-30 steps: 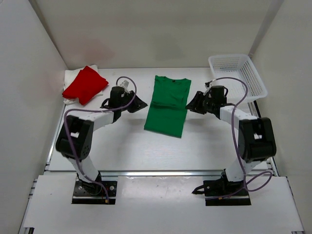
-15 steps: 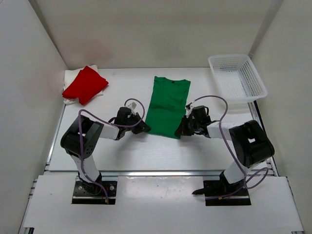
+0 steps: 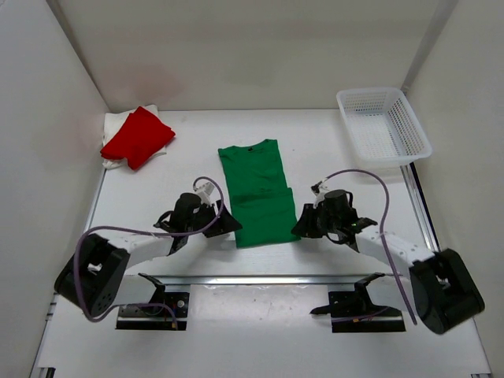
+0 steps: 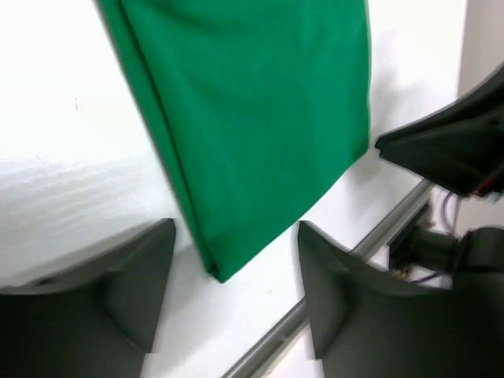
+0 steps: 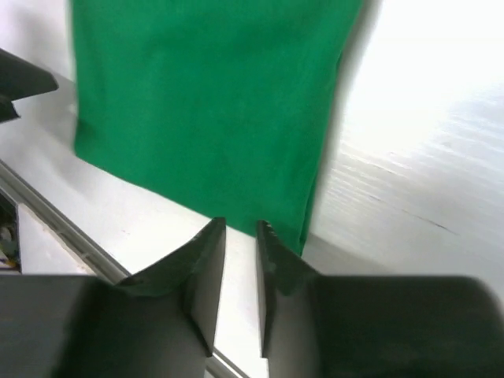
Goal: Fold and stack the t-shirts
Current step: Grab one side of the 2/3 rectangular tshirt with both arms
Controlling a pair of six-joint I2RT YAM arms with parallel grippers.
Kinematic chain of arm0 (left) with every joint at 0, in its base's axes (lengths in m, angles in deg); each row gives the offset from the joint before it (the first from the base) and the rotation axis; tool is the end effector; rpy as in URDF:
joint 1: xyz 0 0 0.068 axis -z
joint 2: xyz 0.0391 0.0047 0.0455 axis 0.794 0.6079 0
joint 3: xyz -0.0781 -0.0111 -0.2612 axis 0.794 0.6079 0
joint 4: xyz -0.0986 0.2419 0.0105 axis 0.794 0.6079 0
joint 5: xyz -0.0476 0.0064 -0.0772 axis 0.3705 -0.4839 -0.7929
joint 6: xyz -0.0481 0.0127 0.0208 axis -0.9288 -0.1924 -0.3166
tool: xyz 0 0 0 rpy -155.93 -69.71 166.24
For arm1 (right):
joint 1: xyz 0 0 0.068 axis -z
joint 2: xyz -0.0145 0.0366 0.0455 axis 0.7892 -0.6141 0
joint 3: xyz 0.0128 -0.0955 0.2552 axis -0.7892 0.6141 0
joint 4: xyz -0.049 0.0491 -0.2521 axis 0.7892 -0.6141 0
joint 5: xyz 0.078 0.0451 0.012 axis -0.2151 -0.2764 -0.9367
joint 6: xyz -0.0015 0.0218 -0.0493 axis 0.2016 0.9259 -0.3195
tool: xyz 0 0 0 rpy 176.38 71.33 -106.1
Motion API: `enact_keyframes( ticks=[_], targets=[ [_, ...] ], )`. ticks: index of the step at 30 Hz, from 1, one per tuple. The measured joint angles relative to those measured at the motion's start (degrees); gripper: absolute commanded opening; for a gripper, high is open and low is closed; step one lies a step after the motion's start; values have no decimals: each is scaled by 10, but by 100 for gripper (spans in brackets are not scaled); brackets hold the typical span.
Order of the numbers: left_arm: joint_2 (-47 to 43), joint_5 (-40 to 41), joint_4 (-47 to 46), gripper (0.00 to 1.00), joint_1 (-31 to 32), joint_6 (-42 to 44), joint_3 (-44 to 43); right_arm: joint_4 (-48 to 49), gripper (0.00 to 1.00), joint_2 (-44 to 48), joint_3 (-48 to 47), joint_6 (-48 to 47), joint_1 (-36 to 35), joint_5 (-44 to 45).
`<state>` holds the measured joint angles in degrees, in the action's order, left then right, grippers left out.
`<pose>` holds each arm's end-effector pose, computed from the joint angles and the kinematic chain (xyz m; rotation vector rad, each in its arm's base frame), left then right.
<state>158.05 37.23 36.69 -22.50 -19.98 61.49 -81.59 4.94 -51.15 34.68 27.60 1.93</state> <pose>0.1922 -0.1263 0.1347 -0.0901 2.4371 -1.0743 0.1937 0.1033 0.1515 -0.1385 2.4773 0.8735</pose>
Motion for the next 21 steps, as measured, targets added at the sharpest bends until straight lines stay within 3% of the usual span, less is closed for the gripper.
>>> enact_keyframes(
  ticks=[2, 4, 5, 6, 8, 12, 17, 21],
  targets=[
    [-35, 11, 39, 89, -3, 23, -14, -14, 28, 55, 10, -4, 10, 3],
    [-59, 15, 64, 80, 2, 40, -24, -21, 33, 94, 22, -5, 25, 5],
    [-70, 15, 74, 65, 7, 46, -25, -23, 35, 106, 29, -5, 31, 6],
    [-79, 15, 85, 59, 10, 49, -24, -27, 36, 111, 35, -4, 35, 8],
    [-90, 15, 98, 54, 20, 57, -14, -40, 42, 108, 43, -3, 38, 15],
    [-78, 18, 110, 57, 36, 55, 28, -41, 46, 87, 62, 0, 46, 1],
    [-55, 8, 67, 56, 52, 24, 41, 2, 40, 55, 63, 10, 48, -28],
    [-26, 20, 40, 51, 76, 11, 32, 38, 30, 22, 63, 16, 48, -47]
  ],
)
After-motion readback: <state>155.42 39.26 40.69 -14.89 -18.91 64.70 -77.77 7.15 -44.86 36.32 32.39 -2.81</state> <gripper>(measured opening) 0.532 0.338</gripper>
